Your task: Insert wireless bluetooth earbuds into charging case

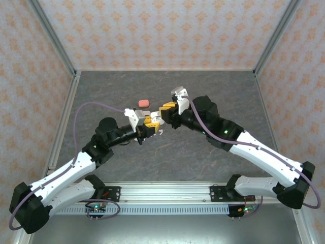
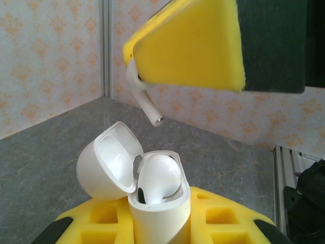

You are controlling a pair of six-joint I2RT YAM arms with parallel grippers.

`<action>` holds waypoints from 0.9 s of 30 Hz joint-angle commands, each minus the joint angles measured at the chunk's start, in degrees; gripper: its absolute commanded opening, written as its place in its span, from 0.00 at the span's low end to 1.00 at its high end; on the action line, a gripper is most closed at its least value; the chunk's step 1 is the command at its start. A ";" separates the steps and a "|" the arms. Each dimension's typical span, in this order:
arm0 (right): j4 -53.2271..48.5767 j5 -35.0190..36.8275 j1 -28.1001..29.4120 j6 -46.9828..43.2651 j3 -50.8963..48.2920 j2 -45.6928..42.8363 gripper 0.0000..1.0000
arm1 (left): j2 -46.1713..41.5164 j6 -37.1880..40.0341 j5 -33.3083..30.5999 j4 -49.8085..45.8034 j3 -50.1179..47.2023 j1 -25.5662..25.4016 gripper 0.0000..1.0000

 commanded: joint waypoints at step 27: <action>-2.44 -4.20 0.26 2.38 -1.84 -1.34 0.36 | -0.20 -0.48 -1.45 3.10 2.22 -0.70 0.00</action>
